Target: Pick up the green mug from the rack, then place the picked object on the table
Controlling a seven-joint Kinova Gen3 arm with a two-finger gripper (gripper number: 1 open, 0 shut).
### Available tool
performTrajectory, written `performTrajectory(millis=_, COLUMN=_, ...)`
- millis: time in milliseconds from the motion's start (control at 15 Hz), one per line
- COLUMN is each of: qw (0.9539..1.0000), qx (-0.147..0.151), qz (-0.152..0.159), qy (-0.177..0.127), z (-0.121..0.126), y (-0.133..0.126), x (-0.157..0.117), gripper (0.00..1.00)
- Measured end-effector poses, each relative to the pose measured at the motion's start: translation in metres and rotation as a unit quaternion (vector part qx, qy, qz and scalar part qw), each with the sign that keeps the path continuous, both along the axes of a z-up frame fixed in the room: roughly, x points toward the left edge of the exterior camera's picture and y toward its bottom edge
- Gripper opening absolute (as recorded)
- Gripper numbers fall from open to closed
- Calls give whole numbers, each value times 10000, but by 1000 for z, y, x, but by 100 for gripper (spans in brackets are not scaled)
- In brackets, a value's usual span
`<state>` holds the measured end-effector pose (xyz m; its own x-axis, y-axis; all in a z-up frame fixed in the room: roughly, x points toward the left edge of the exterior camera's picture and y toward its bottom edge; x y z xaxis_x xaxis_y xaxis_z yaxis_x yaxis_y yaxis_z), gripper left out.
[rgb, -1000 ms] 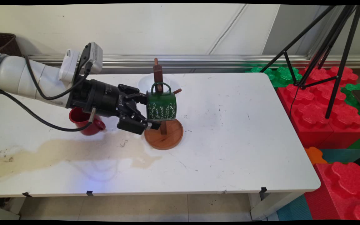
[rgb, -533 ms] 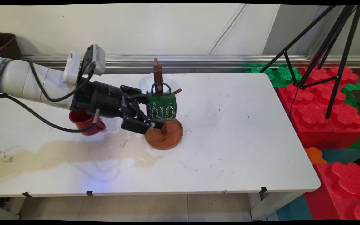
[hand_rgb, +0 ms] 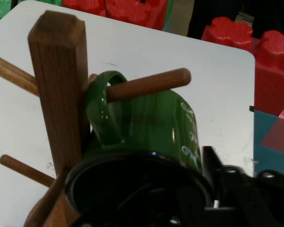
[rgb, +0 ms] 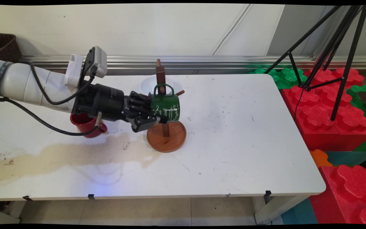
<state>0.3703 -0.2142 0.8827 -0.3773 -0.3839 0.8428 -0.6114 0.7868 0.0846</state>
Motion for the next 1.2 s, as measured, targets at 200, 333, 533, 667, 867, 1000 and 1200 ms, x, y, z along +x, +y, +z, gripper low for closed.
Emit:
performTrajectory(millis=200, qw=10000, qx=11, qz=-1, qy=-1, z=0, y=1, x=1, gripper=0)
performTrajectory(millis=333, qw=10000, qx=17, qz=-3, qy=-3, z=0, y=1, x=3, gripper=0)
performTrajectory(millis=533, qw=10000, qx=31, qz=-12, qy=-2, z=1, y=2, x=4, gripper=0)
performTrajectory(millis=667, qw=10000, qx=52, qz=-30, qy=1, z=2, y=3, x=5, gripper=0)
performTrajectory(millis=867, qw=9999, qx=87, qz=-67, qy=13, z=3, y=6, x=6, gripper=0)
performTrajectory(millis=1000, qw=9999, qx=111, qz=-93, qy=36, z=4, y=8, x=6, gripper=0)
performTrajectory(millis=1200, qw=9997, qx=147, qz=-162, qy=103, z=8, y=11, x=4, gripper=0)
